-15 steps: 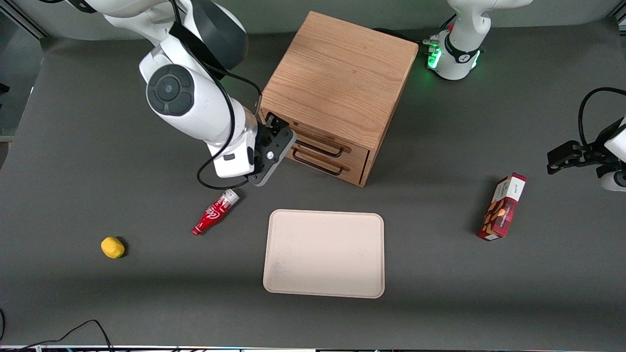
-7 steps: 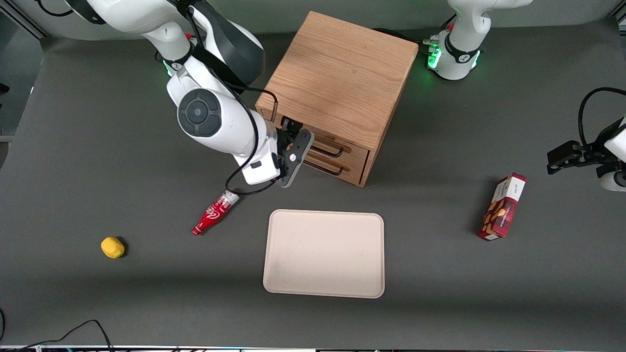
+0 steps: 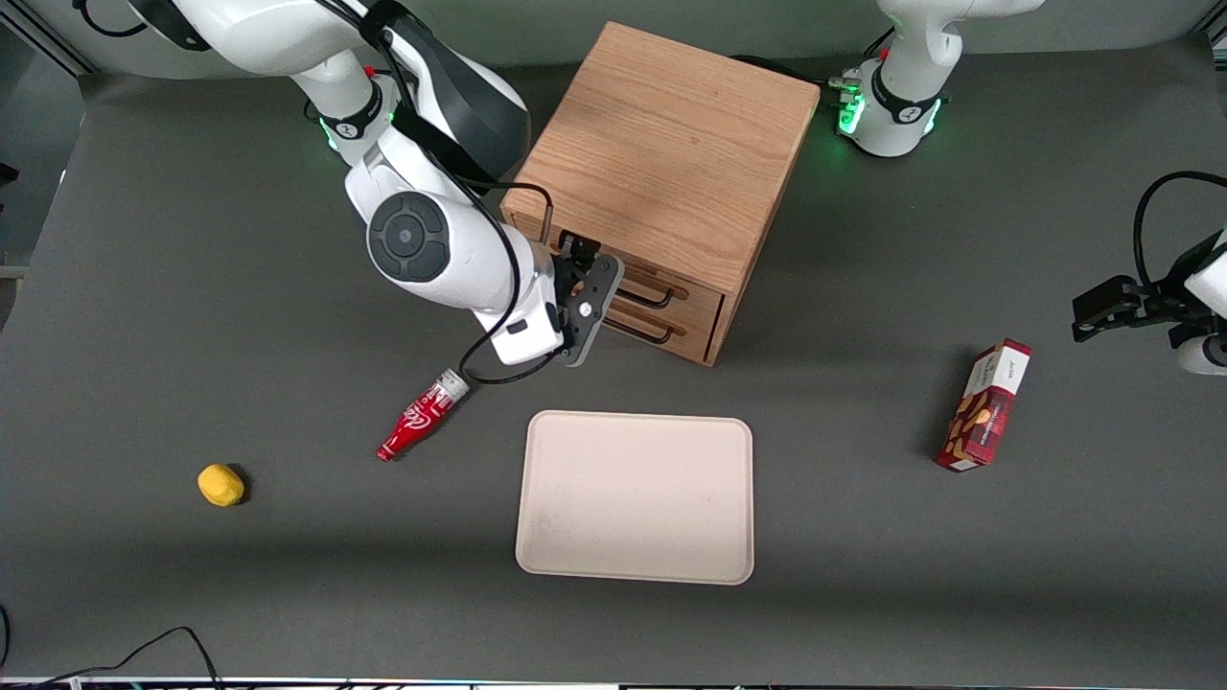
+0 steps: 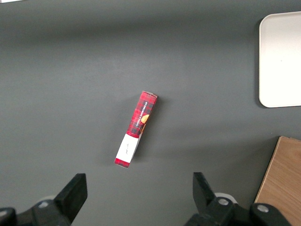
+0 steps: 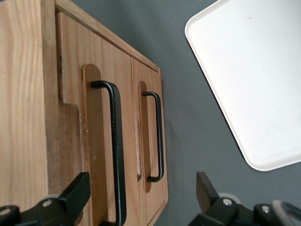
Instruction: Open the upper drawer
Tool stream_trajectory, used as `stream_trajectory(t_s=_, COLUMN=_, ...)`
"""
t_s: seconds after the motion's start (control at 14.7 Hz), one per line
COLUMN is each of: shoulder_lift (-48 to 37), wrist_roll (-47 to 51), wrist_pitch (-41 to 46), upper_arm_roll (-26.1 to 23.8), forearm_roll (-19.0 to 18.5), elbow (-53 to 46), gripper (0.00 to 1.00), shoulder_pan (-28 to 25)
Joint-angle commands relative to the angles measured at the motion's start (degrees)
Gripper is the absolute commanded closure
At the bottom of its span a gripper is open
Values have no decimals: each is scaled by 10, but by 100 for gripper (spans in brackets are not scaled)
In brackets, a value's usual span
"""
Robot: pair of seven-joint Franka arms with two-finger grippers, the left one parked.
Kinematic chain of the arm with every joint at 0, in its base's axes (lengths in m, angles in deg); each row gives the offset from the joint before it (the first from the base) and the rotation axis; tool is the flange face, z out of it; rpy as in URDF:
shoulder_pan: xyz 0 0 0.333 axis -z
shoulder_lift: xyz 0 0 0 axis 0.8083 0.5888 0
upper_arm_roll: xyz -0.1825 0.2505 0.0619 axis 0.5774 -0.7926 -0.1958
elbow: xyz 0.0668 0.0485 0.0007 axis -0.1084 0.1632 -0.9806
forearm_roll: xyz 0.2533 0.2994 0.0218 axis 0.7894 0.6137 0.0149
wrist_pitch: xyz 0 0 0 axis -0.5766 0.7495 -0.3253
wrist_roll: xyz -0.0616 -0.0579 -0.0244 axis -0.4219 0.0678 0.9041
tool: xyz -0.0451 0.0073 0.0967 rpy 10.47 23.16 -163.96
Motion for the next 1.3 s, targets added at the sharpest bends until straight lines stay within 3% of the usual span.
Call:
stream_trajectory(t_s=0.0, shoulder_lift=-3, wrist_roll=-16, wrist_pitch=-41, upper_arm_roll=-6, forearm_roll=14, elbow=30, gripper=0, shoulder_pan=0)
stream_trajectory(t_s=0.61, shoulder_lift=-3, wrist_roll=-16, wrist_pitch=-124, upper_arm_roll=-15, forearm_roll=13, elbow=83, gripper=0, shoulder_pan=-2)
stream_trajectory(t_s=1.23, shoulder_lift=16, wrist_roll=-37, wrist_pitch=-151, upper_arm_roll=-9, forearm_roll=-8, elbow=81, gripper=0, shoulder_pan=4)
